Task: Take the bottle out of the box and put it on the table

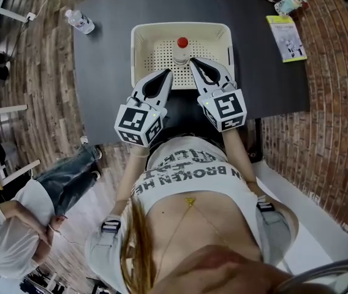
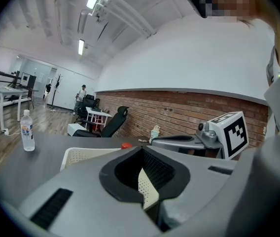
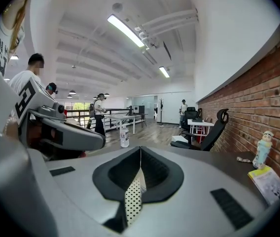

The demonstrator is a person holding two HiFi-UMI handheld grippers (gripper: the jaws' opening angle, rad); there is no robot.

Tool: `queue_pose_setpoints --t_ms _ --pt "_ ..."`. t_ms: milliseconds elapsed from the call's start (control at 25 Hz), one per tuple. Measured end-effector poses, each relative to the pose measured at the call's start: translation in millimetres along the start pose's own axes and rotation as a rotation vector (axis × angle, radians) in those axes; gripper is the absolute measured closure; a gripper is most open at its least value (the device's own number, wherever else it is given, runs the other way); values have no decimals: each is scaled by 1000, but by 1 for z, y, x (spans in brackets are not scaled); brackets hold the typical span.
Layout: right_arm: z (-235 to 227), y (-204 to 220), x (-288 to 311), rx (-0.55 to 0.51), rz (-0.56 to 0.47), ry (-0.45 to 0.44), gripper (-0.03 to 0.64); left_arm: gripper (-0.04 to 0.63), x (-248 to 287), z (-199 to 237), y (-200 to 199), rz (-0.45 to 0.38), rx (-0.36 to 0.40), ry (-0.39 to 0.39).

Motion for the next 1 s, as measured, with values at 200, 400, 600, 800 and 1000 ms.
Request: queue_pose_setpoints --t_ms 200,400,600,800,1000 --pt "-9 17 14 7 43 -8 606 595 -1 2 7 27 -12 -7" --pt "-20 32 32 17 75 -11 537 595 1 6 12 44 -23 -11" --pt "-27 46 52 19 115 -13 462 595 3 8 16 63 -36 -10" --pt "-28 58 71 45 143 -51 442 595 4 10 18 69 -52 -10" --pt "-31 60 80 42 125 -7 442 595 4 11 19 72 -57 -11"
Point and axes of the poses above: the fingertips, and each gripper's own axes: x forward along the fingers, z to its left, y out of its underside, the point moved 8 cm from there along -x, backward along the fingers, and after that the axes turned 15 degrees about -z, right-handed, at the moved point
